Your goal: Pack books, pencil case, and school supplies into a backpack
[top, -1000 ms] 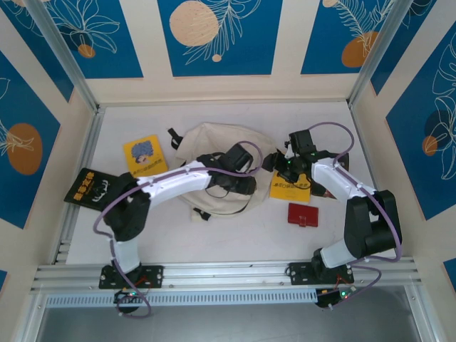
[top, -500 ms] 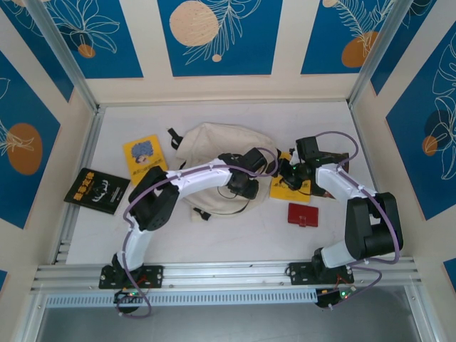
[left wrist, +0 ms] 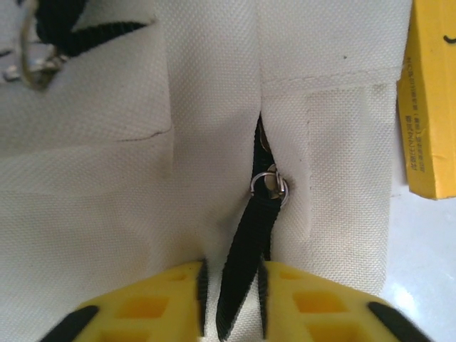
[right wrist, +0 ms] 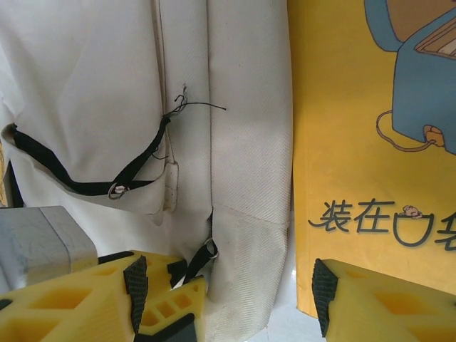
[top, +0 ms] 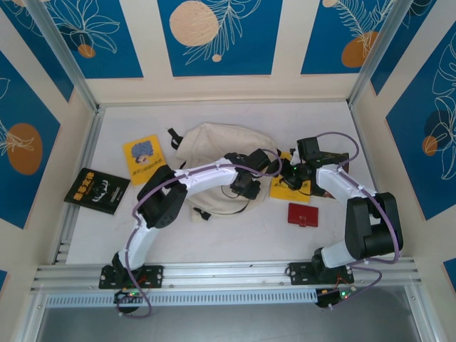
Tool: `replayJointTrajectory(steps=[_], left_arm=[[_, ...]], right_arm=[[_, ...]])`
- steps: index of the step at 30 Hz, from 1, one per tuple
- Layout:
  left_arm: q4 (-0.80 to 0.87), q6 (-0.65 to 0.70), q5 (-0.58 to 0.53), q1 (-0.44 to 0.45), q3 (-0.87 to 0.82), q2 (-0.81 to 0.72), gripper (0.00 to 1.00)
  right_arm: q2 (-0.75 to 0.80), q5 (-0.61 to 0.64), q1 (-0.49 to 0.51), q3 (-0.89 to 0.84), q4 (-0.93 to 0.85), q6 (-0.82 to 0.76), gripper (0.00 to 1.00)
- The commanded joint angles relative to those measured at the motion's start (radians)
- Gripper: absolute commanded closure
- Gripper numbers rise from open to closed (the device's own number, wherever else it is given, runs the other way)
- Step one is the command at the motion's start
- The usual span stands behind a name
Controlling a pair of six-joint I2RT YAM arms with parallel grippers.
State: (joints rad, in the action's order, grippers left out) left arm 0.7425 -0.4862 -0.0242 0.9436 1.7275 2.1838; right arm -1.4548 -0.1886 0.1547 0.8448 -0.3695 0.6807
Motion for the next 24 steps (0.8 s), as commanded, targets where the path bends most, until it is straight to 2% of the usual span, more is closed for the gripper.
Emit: replayJointTrajectory(steps=[1,4,10,24], left_arm=[[0.037,0.026,-0.027,0.012,0.037,0.013,0.82],[0.040,0.034,-0.025,0.012,0.036,-0.004,0.92],[0.036,0.046,-0.020,0.012,0.013,-0.058,1.00],[-0.022,0.043,0.018,0.014,-0.103,-0.194,1.00]], right_arm=[[0.020,-0.027,-0.007,-0.021,0.003,0.006,0.36],[0.014,-0.021,-0.012,-0.023,0.005,0.013,0.36],[-0.005,-0.021,-0.015,-0.020,0.016,0.032,0.37],[-0.186,-0.124,0.018,0.098,0.060,0.098,0.39]])
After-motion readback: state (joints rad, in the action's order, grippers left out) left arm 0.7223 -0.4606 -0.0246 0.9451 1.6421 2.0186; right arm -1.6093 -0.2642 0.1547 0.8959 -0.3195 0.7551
